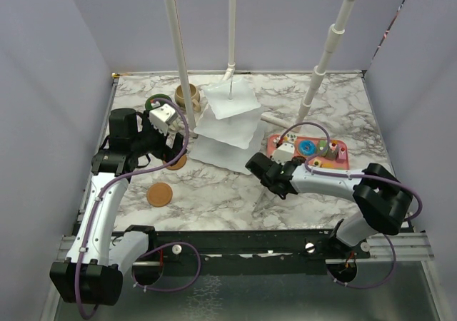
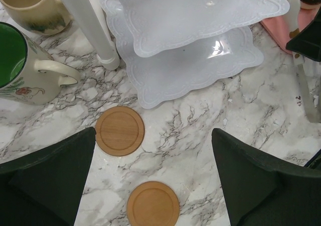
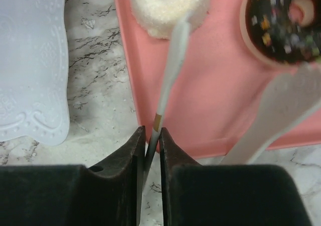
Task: Serve the afternoon tea
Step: Pick up the clamp from the center of the board.
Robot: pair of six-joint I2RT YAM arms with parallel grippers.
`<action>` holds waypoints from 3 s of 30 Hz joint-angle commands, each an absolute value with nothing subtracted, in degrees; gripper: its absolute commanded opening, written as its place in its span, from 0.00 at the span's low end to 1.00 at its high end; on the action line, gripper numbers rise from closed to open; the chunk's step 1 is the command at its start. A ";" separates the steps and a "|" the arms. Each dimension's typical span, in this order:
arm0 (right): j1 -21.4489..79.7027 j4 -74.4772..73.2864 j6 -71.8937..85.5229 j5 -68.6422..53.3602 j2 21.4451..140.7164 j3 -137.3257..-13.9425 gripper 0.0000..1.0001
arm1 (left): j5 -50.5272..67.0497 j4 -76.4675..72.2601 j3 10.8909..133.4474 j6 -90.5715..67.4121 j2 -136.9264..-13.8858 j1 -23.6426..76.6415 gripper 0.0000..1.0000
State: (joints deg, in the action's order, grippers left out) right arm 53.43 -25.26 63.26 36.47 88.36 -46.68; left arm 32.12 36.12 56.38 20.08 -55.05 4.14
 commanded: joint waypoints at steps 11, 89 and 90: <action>60.33 -31.46 59.83 39.86 77.34 -46.39 0.00 | 40.31 40.01 60.07 20.81 -55.97 4.88 0.99; 62.73 -44.80 -11.04 -28.43 76.96 -88.37 0.46 | 49.46 53.93 68.03 27.02 -55.40 35.24 0.00; 62.71 -43.89 -10.61 -27.95 76.20 -87.53 0.48 | 49.73 52.82 68.04 25.90 -55.11 35.24 0.00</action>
